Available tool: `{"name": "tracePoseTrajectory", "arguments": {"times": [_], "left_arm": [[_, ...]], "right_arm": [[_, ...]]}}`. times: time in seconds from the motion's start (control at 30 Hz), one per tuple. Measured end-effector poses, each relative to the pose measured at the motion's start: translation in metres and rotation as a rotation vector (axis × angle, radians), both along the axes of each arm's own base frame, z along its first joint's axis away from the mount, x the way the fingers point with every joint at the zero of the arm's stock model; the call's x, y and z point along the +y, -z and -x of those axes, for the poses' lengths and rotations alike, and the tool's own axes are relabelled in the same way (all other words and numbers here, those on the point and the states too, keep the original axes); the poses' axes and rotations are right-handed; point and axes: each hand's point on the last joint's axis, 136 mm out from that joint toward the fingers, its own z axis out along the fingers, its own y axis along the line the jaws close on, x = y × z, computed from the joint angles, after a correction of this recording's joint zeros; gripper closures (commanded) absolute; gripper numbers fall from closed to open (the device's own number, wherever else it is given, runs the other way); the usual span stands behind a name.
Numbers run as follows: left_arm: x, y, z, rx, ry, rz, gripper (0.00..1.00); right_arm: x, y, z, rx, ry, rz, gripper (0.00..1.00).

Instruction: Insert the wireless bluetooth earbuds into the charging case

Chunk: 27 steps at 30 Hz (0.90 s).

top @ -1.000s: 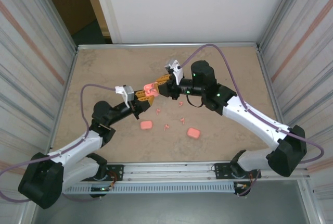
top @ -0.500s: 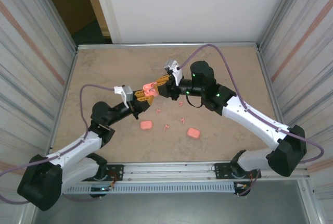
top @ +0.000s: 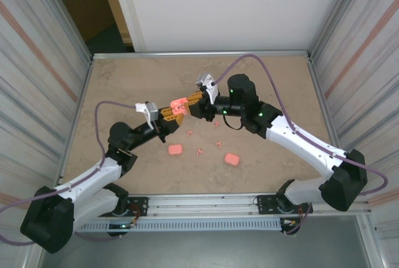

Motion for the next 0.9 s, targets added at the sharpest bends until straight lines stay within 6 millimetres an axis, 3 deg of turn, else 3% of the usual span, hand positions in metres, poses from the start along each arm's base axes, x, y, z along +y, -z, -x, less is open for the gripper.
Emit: {"name": "tracePoseTrajectory", "arguments": {"times": [0.33, 0.63, 0.9], "left_arm": [[0.000, 0.000, 0.000, 0.000, 0.000, 0.000, 1.00], [0.000, 0.000, 0.000, 0.000, 0.000, 0.000, 1.00], [-0.001, -0.001, -0.001, -0.001, 0.001, 0.000, 1.00]], "right_arm": [[0.000, 0.003, 0.002, 0.009, -0.010, 0.007, 0.68], [-0.002, 0.000, 0.003, 0.024, -0.006, 0.023, 0.49], [-0.018, -0.014, -0.012, 0.055, 0.070, -0.007, 0.42]]}}
